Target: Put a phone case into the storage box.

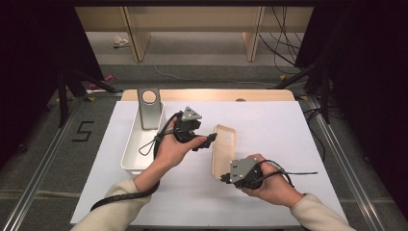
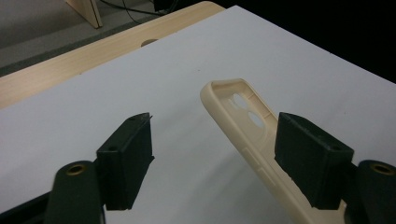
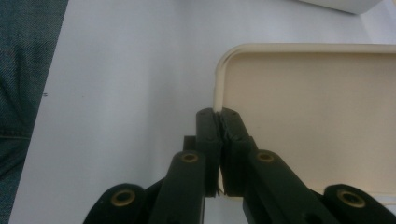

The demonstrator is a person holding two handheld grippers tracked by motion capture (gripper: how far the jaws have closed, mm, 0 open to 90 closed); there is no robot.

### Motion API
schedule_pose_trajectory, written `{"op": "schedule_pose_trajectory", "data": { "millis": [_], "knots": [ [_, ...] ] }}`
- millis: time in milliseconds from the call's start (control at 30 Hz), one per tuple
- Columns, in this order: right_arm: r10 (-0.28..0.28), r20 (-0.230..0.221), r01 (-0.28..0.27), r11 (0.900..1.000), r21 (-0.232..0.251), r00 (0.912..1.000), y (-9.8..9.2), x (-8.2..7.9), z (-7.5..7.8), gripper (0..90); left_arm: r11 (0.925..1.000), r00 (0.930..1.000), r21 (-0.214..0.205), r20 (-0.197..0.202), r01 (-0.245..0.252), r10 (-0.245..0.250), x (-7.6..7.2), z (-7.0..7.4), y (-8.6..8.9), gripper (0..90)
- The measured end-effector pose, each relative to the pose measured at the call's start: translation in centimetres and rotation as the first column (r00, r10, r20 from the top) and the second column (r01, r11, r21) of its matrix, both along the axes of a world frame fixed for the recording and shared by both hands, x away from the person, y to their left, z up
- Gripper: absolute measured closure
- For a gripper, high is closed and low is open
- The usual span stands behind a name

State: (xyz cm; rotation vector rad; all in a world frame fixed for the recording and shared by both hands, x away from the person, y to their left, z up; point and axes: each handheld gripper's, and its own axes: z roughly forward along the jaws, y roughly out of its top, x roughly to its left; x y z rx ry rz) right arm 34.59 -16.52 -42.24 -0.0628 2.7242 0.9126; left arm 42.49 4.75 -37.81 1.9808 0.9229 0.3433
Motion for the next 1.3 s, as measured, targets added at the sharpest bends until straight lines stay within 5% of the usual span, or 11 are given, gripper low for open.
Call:
{"op": "schedule_pose_trajectory", "data": {
  "millis": [367,833,1300],
  "knots": [
    [0.01,0.011,-0.009,0.9999,-0.007,0.9999,0.3,-0.2,0.1,88.3,0.9997,0.9948,0.012,-0.099,-0.021,0.022,1.8,0.0,-1.5,44.2],
    [0.014,0.043,-0.013,0.9998,-0.017,0.999,0.5,-0.3,0.2,88.3,0.9988,0.9786,-0.038,-0.205,-0.029,0.02,2.0,-0.2,-1.7,67.1],
    [-0.009,0.056,0.013,0.9979,-0.063,0.9984,0.7,-0.1,-0.4,87.6,0.9886,0.987,-0.149,-0.155,0.02,-0.043,0.2,1.7,-2.5,80.1]
  ]
}}
